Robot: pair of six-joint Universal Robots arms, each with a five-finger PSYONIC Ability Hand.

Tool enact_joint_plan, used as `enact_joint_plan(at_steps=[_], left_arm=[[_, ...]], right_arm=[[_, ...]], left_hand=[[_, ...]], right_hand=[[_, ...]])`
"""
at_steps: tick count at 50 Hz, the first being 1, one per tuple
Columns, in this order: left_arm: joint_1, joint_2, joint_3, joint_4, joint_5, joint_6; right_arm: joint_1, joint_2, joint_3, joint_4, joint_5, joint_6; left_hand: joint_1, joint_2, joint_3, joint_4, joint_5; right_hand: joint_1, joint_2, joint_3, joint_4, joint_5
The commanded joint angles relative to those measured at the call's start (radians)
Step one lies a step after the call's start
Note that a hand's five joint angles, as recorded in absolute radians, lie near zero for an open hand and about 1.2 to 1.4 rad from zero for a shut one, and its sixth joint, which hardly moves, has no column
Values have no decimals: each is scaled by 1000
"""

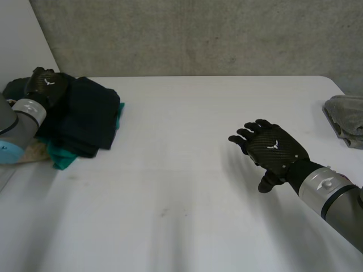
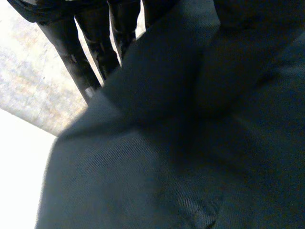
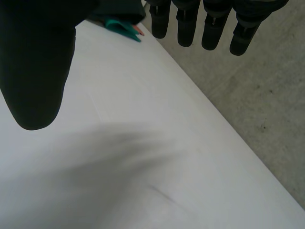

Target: Fold the laundry.

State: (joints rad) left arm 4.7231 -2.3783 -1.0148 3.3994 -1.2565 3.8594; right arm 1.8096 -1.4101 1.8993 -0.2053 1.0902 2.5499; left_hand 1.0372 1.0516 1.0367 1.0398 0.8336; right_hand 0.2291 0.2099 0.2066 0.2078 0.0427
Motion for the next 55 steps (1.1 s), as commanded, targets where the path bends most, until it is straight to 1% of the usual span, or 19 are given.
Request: enact_joint_plan(at_steps=[1,6,7,9,10,13,14,17,18,21,22,24,25,32,37,39,46,48,55], left_arm=[[-87,50,-13,6,5,-104],[-170,212,-88,11,5,-263],[-208,272,-125,21,5,-341],[-265,330,-162,35,5,-426],[-318,371,-192,46,6,-496],[-400,427,-244,63,8,-593],[-449,447,-280,73,8,-645],[-520,433,-318,90,5,-693],[-572,395,-327,95,-1,-699],[-656,303,-318,95,-1,-693],[-701,248,-305,93,-3,-684],[-733,206,-285,90,-8,-663],[-741,191,-271,81,-20,-634],[-713,264,-303,8,-75,-561],[-605,394,-412,-40,-78,-555],[-591,419,-448,-48,-77,-555],[-594,473,-636,-43,-77,-554],[-612,470,-672,-35,-75,-554],[-684,378,-683,-29,-86,-552]], right_arm=[[-16,0,1,-5,23,4],[-19,-24,-8,-8,75,12],[-21,-38,-14,-12,100,13],[-24,-50,-19,-19,118,16],[-32,-59,-23,-28,138,23],[-49,-67,-28,-43,166,33],[-58,-70,-28,-48,178,38],[-64,-69,-28,-51,186,43],[-64,-67,-28,-51,188,43],[-64,-67,-25,-49,189,43],[-64,-66,-25,-51,189,43],[-64,-66,-25,-51,189,44],[-65,-64,-25,-51,189,46],[-107,-66,-32,-49,189,101],[-115,-70,-66,-33,195,136],[-112,-76,-71,-13,195,139],[-101,-127,-115,200,168,141],[-98,-136,-127,248,163,135],[-88,-158,-138,264,177,132]], left_hand=[[359,345,360,356,388],[359,345,360,356,388],[359,345,360,356,388],[359,345,360,356,388],[359,345,360,356,388],[359,345,360,356,388],[359,345,360,356,388],[359,345,360,356,388],[359,345,360,356,388],[359,345,360,356,388],[-13,-27,-12,-15,17],[-481,-495,-480,-483,-452],[-863,-877,-862,-865,-834],[-862,-876,-861,-864,-833],[-833,-847,-832,-835,-803],[-821,-835,-820,-823,-792],[-800,-815,-800,-803,-771],[-803,-818,-803,-806,-774],[-780,-794,-779,-782,-751]], right_hand=[[-55,-35,-32,-33,-43],[-55,-35,-32,-33,-43],[-55,-35,-32,-33,-43],[-55,-35,-32,-33,-43],[-55,-35,-32,-33,-43],[-55,-35,-32,-33,-43],[-55,-35,-32,-33,-43],[-55,-35,-32,-33,-43],[-55,-35,-32,-33,-43],[-55,-35,-32,-33,-43],[-55,-35,-32,-33,-43],[-55,-35,-32,-33,-43],[-55,-35,-32,-33,-43],[-55,-35,-32,-33,-43],[-55,-35,-32,-33,-43],[-55,-35,-32,-33,-43],[-55,-35,-32,-33,-43],[-55,-35,-32,-33,-43],[-55,-35,-32,-33,-43]])
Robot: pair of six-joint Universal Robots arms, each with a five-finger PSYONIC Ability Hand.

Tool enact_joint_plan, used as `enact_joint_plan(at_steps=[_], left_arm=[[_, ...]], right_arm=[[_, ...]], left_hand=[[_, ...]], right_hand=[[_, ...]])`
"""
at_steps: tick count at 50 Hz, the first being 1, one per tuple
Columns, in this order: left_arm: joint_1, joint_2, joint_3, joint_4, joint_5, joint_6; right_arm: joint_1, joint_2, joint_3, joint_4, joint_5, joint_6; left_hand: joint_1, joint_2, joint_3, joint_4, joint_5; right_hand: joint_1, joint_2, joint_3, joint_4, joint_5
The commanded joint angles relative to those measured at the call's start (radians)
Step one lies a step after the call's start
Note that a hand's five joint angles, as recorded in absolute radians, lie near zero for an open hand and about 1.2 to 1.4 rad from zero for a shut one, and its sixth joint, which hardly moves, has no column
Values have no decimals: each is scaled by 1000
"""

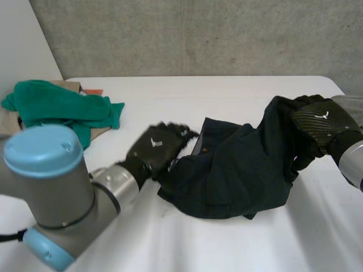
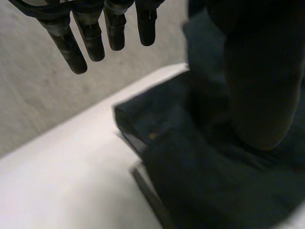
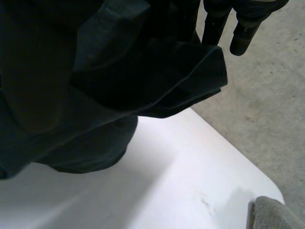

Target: Fold the laundry.

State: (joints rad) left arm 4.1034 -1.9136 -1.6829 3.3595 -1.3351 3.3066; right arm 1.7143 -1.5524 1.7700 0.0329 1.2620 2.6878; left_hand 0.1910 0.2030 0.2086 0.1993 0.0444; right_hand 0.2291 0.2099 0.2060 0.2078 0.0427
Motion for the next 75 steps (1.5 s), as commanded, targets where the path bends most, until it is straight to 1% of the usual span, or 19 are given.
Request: enact_joint_plan(at_steps=[1,11,18,22,23,24,30,31,35,37,40,41,42,44,46,51,59,65,75], left_arm=[[-72,-117,-9,14,-15,2],[-78,-217,54,38,-32,36],[-77,-263,86,67,-88,105],[-75,-294,103,96,-124,137],[-75,-298,107,113,-143,154],[-75,-297,108,123,-151,162],[-63,-286,134,239,-251,249],[-42,-280,147,280,-289,280],[43,-257,178,319,-328,323],[66,-248,172,314,-314,323],[60,-239,144,270,-215,312],[55,-234,132,253,-184,303],[45,-217,100,203,-127,282],[40,-188,69,149,-76,257],[37,-147,22,76,-6,231],[41,-90,-63,6,89,228],[44,-97,-101,69,106,235],[49,-189,-75,164,88,278],[48,-246,-26,172,47,344]], right_arm=[[7,-12,-7,25,5,-8],[-5,-8,19,21,5,-9],[-5,-8,40,5,2,-9],[-5,-6,49,-5,4,-9],[-5,-8,49,-10,4,-9],[-5,-8,49,-10,4,-9],[-8,-21,45,-13,5,-9],[-8,-25,40,-15,5,-9],[-8,-44,34,-15,4,-9],[-8,-46,34,-15,4,-8],[-7,-44,36,-15,4,-8],[-7,-44,37,-16,4,-6],[-7,-44,40,-16,4,-5],[-7,-43,43,-18,2,-3],[-7,-34,46,-22,0,-3],[-5,-17,48,-33,0,-3],[-2,9,49,-48,2,-2],[-4,25,62,-50,0,-2],[-7,25,71,-53,0,-2]], left_hand=[[101,89,84,93,73],[366,354,348,358,338],[565,553,548,557,537],[905,893,888,897,877],[1127,1115,1109,1119,1099],[1204,1192,1187,1196,1177],[1205,1193,1188,1197,1177],[1205,1193,1188,1197,1177],[1205,1193,1188,1197,1177],[1205,1193,1188,1197,1177],[1205,1193,1188,1197,1177],[1086,1074,1069,1078,1059],[725,713,707,717,697],[546,534,528,537,518],[478,466,460,470,450],[489,477,472,481,461],[524,512,507,516,496],[560,548,542,552,532],[601,589,583,593,573]], right_hand=[[-55,-35,-31,-33,-43],[-55,-35,-31,-33,-43],[-55,-35,-31,-33,-43],[-55,-35,-31,-33,-43],[-55,-35,-31,-33,-43],[-55,-35,-31,-33,-43],[-55,-35,-31,-33,-43],[-55,-35,-31,-33,-43],[-55,-35,-31,-33,-43],[-55,-35,-31,-33,-43],[-55,-35,-31,-33,-43],[-55,-35,-31,-33,-43],[-55,-35,-31,-33,-43],[-55,-35,-31,-33,-43],[-55,-35,-31,-33,-43],[-55,-35,-31,-33,-43],[-55,-35,-31,-33,-43],[-55,-35,-31,-33,-43],[-55,-35,-31,-33,-43]])
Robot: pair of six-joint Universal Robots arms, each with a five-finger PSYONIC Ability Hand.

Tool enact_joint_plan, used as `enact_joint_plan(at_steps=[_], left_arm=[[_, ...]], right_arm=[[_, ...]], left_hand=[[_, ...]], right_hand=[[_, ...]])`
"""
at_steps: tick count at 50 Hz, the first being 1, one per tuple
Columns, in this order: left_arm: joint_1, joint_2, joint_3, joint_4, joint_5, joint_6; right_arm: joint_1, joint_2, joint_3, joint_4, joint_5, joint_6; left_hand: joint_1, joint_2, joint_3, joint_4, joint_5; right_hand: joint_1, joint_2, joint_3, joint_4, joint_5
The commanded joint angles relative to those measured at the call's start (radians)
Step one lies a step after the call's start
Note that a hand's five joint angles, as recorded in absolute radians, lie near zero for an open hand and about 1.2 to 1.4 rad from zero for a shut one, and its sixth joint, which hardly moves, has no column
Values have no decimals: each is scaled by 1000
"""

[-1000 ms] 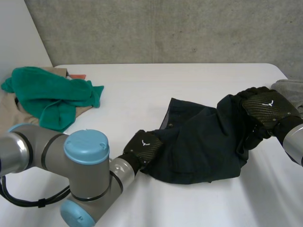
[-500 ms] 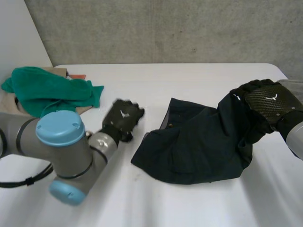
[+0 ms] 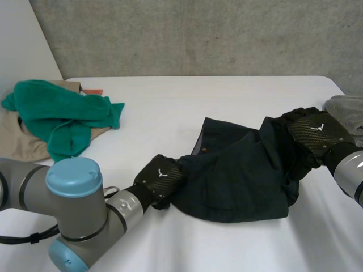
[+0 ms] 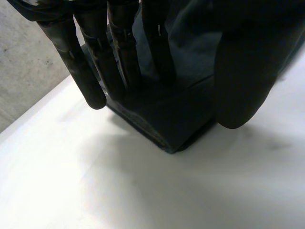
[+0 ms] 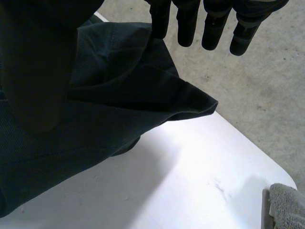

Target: Fold the laundry.

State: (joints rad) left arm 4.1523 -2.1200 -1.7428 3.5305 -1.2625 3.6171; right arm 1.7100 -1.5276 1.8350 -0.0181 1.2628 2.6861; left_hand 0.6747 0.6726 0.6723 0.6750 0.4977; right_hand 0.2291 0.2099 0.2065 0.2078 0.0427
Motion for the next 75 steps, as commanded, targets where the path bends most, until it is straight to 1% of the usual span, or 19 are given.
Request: enact_joint_plan(at_steps=[1,5,9,11,15,20,23,32,39,44,46,47,48,49,54,59,61,70,75], left_arm=[[-1,-43,38,-1,-26,35],[-1,-57,52,2,-34,37],[-1,-81,81,7,-43,41],[0,-103,103,5,-51,51],[3,-104,146,16,-107,91],[49,-59,244,111,-299,101],[81,-12,294,174,-333,101],[52,9,489,234,-301,25],[-52,-3,503,232,-129,-213],[-154,-60,470,229,29,-446],[-179,-86,460,226,70,-489],[-191,-90,454,222,87,-501],[-205,-98,436,213,106,-508],[-207,-97,428,208,106,-508],[-179,-46,394,157,81,-506],[-25,148,306,32,-36,-505],[-5,198,276,1,-70,-503],[23,388,-21,-177,-185,-491],[28,400,-127,-294,-193,-468]], right_arm=[[-3,1,7,-3,0,0],[-3,1,10,-17,1,0],[-3,1,13,-20,3,-2],[-3,1,13,-19,3,-2],[-1,0,13,-17,3,-2],[-3,-12,-13,-3,1,6],[-4,-19,-32,7,4,12],[-62,-60,-72,18,12,40],[-84,-56,-59,17,12,40],[-116,-51,-42,12,7,40],[-119,-46,-39,9,6,40],[-119,-43,-36,6,4,38],[-119,-43,-36,4,4,38],[-119,-42,-36,4,1,38],[-115,-42,-42,0,-11,28],[-112,-37,-74,0,-65,24],[-106,-37,-77,4,-83,26],[-15,-28,-4,47,-155,2],[17,91,10,47,-137,-104]], left_hand=[[120,122,123,120,123],[193,195,196,193,196],[398,401,401,398,401],[720,723,723,720,723],[722,724,724,721,724],[722,724,724,721,724],[722,724,724,721,724],[722,724,724,721,724],[722,724,724,721,724],[722,724,724,721,724],[468,471,471,468,471],[222,225,225,222,225],[-280,-278,-278,-280,-277],[-384,-382,-381,-384,-381],[-397,-395,-394,-397,-394],[-370,-368,-368,-370,-368],[-335,-333,-333,-335,-333],[-285,-283,-283,-285,-283],[-177,-174,-174,-177,-174]], right_hand=[[-55,-35,-32,-33,-43],[-55,-35,-32,-33,-43],[-55,-35,-32,-33,-43],[-55,-35,-32,-33,-43],[-55,-35,-32,-33,-43],[-55,-35,-32,-33,-43],[-55,-35,-32,-33,-43],[-55,-35,-32,-33,-43],[-55,-35,-32,-33,-43],[-55,-35,-32,-33,-43],[-55,-35,-32,-33,-43],[-55,-35,-32,-33,-43],[-55,-35,-32,-33,-43],[-55,-35,-32,-33,-43],[-55,-35,-32,-33,-43],[-55,-35,-32,-33,-43],[-55,-35,-32,-33,-43],[-55,-35,-32,-33,-43],[17,37,40,39,29]])
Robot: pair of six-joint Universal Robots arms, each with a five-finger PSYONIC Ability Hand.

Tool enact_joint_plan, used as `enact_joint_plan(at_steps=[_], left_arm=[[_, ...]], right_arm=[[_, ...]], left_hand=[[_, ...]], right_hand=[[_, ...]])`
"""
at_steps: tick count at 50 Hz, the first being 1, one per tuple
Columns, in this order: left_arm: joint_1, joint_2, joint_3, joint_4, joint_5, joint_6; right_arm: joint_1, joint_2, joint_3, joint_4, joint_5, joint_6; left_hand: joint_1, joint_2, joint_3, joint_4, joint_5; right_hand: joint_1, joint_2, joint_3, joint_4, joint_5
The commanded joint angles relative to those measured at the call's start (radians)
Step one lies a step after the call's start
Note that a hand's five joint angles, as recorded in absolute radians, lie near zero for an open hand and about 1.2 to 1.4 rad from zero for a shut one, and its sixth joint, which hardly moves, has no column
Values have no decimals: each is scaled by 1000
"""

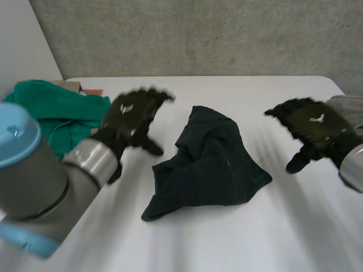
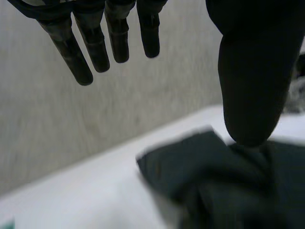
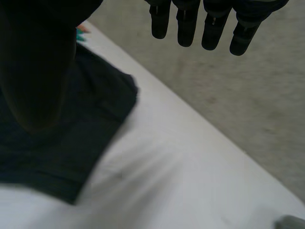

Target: Fold the laundry.

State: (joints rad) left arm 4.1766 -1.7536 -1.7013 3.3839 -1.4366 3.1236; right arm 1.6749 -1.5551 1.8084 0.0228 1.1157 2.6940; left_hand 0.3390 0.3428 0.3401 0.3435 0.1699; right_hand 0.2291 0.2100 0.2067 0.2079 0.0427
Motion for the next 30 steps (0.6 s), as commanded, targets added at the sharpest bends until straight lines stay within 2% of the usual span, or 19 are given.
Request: enact_joint_plan(at_steps=[1,3,7,10,17,25,29,30], left_arm=[[4,32,-179,-165,-19,21],[7,23,-198,-216,-13,12],[5,-6,-210,-254,-8,9],[8,-39,-210,-238,-8,10],[7,-141,-182,-129,-10,10],[-12,-234,-126,-81,-11,7],[-29,-242,-107,-66,-11,3],[-33,-242,-101,-58,-15,3]], right_arm=[[58,147,35,6,12,-132],[81,225,31,5,9,-187],[86,295,20,-21,6,-238],[88,326,14,-72,6,-243],[91,424,-18,-214,7,-243],[106,480,-70,-227,7,-243],[111,515,-98,-227,7,-244],[111,521,-104,-227,7,-244]], left_hand=[[165,161,164,161,160],[189,185,187,184,183],[183,179,182,178,177],[180,176,179,175,174],[206,202,205,202,201],[473,469,472,469,468],[675,672,674,671,670],[810,806,809,805,804]], right_hand=[[17,36,40,39,29],[20,39,43,41,32],[20,39,43,41,32],[23,42,46,44,35],[188,207,210,209,199],[232,251,254,253,243],[278,298,301,300,290],[293,312,316,314,305]])
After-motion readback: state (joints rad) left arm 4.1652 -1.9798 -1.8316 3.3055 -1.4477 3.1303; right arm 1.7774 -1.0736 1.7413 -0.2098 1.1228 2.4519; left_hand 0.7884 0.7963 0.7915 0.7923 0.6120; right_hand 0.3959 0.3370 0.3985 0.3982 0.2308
